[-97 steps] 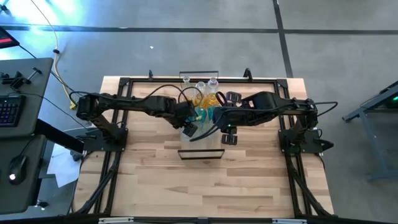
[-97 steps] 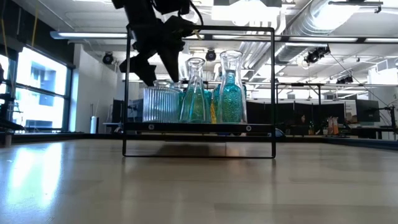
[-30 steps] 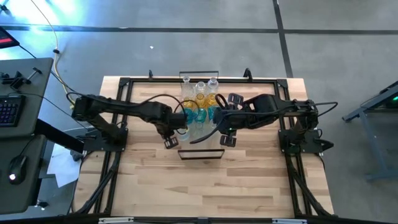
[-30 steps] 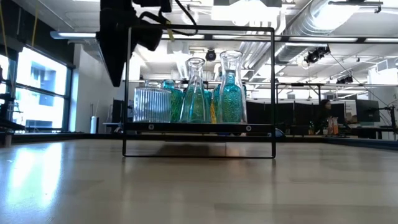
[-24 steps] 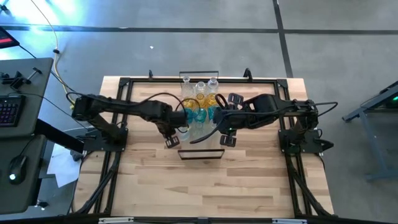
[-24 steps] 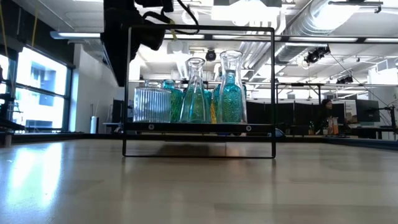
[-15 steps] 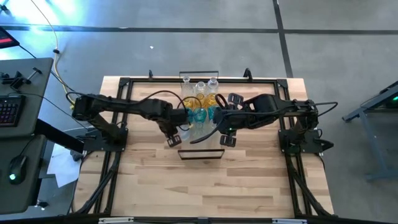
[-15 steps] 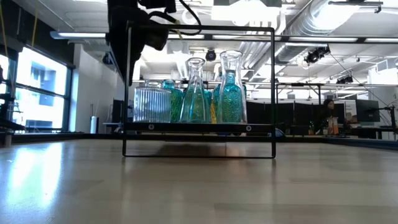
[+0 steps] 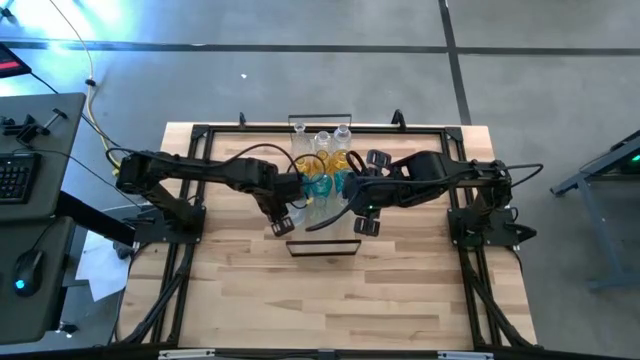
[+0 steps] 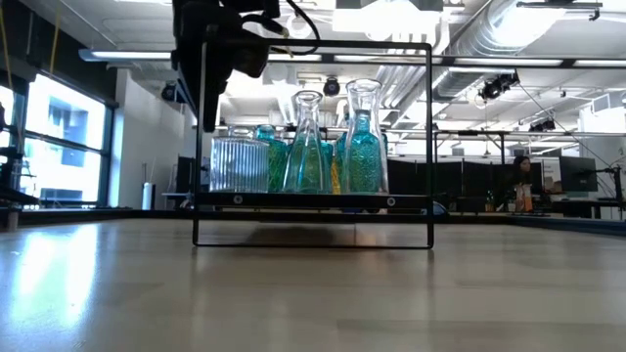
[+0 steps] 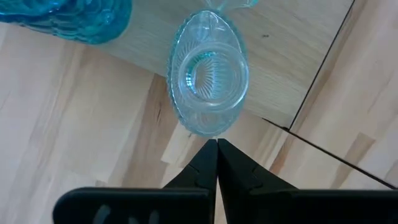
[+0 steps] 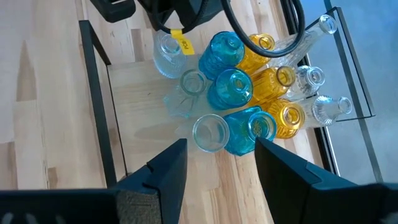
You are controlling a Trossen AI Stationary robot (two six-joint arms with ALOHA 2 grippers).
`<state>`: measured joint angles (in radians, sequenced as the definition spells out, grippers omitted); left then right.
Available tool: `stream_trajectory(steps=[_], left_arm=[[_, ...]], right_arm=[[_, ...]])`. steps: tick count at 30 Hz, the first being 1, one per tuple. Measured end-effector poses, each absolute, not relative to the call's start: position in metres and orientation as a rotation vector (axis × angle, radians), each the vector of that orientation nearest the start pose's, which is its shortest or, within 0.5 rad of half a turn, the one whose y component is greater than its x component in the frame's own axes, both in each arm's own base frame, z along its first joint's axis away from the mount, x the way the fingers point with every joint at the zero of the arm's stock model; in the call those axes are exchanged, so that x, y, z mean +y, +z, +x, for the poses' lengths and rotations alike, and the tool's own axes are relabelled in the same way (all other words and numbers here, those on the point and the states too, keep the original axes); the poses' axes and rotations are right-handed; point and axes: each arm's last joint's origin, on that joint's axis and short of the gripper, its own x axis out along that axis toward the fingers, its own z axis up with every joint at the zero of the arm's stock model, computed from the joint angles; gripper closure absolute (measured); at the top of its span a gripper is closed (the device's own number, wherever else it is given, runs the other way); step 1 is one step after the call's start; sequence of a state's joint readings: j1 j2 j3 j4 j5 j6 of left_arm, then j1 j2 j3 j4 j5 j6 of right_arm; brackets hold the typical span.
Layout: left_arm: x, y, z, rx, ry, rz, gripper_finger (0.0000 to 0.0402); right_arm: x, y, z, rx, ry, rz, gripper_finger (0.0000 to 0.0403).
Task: Sort vases onto shelf
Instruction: Put the transparent flower vase on the shelf aligned with the other transparent flower vase
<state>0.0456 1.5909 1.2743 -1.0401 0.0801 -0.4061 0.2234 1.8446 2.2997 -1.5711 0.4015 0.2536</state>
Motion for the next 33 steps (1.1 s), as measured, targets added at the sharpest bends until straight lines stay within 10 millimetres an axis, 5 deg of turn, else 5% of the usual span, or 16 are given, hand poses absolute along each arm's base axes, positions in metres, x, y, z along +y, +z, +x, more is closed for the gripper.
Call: stream_trajectory(steps=[33], left_arm=[[0.021,0.255,0.302,1.274,0.277,-0.451,0.0401]], right_arm=[[0.061,0.434,0.321,1.027,-0.3,-0.1,0.0233]])
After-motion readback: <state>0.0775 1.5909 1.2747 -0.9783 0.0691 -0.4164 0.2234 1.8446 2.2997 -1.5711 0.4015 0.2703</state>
